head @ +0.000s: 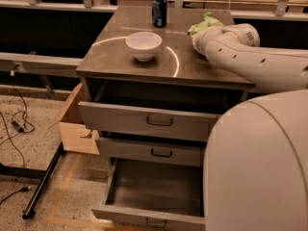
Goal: Place green rice chip bag into bottom drawer
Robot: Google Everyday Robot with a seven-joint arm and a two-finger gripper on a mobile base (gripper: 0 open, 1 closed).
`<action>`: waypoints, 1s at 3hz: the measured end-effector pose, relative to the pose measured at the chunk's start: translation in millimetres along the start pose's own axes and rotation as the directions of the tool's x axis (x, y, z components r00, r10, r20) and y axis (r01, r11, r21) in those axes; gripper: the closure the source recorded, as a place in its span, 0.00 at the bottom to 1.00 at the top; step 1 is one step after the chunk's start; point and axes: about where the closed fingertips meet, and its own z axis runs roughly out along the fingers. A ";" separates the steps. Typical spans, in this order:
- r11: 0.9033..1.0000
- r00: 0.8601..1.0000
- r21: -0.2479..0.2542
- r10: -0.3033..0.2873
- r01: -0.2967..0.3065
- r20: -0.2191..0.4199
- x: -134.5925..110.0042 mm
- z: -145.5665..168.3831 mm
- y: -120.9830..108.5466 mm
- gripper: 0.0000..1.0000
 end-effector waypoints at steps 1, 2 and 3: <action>1.000 0.999 0.003 0.016 -0.016 0.035 -7.1 -42.3 -24.5 1.00; 1.000 0.999 0.005 0.022 -0.022 0.047 -3.6 -103.8 -50.2 1.00; 0.999 0.996 -0.017 0.041 -0.040 0.078 3.6 -165.6 -62.6 1.00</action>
Offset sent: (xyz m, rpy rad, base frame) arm -0.1428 -0.0684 0.0914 0.1063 -0.0326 0.1600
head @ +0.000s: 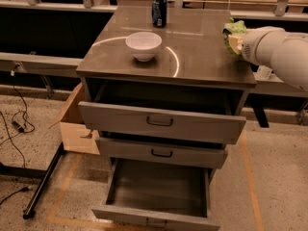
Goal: Place green rice chip bag into bottom drawer
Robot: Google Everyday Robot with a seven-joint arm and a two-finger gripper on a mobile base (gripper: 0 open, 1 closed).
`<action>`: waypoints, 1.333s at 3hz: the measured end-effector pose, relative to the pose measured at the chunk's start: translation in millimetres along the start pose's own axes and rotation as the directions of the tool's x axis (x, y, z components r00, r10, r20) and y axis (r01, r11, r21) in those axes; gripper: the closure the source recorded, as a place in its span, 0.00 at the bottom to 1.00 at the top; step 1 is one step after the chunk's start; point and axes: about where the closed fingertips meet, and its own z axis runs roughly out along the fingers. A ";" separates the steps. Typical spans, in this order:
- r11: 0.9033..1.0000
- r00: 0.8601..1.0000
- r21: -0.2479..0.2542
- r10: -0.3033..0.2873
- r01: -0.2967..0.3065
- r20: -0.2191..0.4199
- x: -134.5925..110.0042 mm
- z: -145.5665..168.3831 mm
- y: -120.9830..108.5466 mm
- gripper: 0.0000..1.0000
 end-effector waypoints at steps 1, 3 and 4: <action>1.000 1.000 0.000 -0.001 0.001 0.000 -0.2 0.1 0.0 1.00; 0.994 0.998 -0.089 0.055 -0.055 -0.001 -13.0 -27.8 4.9 1.00; 0.969 0.992 -0.214 0.124 -0.125 -0.020 -10.6 -64.5 9.8 1.00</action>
Offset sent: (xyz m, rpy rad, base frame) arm -0.0597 0.0089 0.0459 0.0941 0.0107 0.2056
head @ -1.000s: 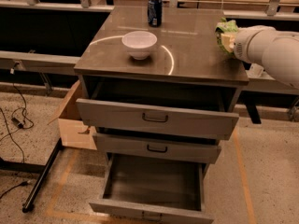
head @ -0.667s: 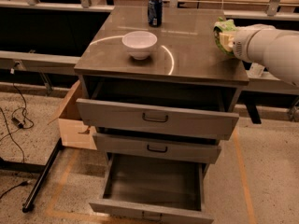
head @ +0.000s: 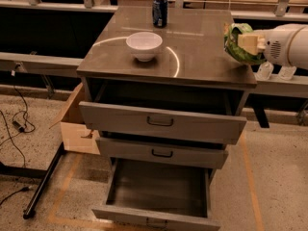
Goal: Place green rice chip bag into bottom drawer
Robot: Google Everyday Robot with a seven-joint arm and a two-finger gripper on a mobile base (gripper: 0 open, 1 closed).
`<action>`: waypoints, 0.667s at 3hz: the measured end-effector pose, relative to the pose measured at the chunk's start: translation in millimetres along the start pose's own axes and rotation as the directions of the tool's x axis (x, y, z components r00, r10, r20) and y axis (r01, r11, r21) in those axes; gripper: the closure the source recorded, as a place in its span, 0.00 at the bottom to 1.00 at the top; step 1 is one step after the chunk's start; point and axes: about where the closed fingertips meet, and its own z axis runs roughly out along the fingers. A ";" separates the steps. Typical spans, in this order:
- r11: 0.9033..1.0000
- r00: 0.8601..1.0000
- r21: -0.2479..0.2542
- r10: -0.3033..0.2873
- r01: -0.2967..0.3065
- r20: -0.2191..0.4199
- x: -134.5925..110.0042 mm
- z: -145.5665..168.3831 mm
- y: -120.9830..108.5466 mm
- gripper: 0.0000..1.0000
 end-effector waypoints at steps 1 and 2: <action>0.985 0.999 -0.173 0.024 -0.020 0.023 -3.4 -47.1 40.7 1.00; 0.936 0.996 -0.350 0.058 -0.032 0.065 -23.2 -84.8 78.4 1.00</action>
Offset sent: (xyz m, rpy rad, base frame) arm -0.1983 0.1015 0.0564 0.2507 0.1434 0.7395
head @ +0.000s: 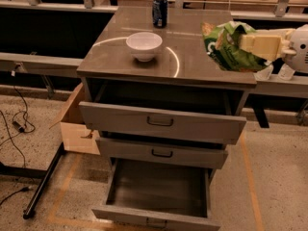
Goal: Place green rice chip bag into bottom drawer
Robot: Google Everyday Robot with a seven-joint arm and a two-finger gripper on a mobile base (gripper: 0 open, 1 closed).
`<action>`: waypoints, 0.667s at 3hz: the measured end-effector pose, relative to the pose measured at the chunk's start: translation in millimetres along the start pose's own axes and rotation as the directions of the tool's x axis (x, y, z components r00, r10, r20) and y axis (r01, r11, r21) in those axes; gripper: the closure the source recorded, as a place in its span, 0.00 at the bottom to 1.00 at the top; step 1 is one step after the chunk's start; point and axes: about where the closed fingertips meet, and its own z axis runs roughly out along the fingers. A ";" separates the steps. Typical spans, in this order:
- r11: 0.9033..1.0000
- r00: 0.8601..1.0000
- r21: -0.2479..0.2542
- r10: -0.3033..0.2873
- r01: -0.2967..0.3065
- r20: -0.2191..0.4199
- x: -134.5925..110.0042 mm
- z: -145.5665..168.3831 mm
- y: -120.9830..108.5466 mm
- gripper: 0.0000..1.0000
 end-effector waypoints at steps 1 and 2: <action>0.996 0.999 -0.085 0.003 -0.007 -0.043 9.0 0.2 23.9 1.00; 0.992 0.997 -0.121 0.033 -0.041 -0.065 16.7 -4.9 43.7 1.00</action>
Offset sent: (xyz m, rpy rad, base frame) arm -0.0723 0.0402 -0.0184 0.0579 0.1516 0.1724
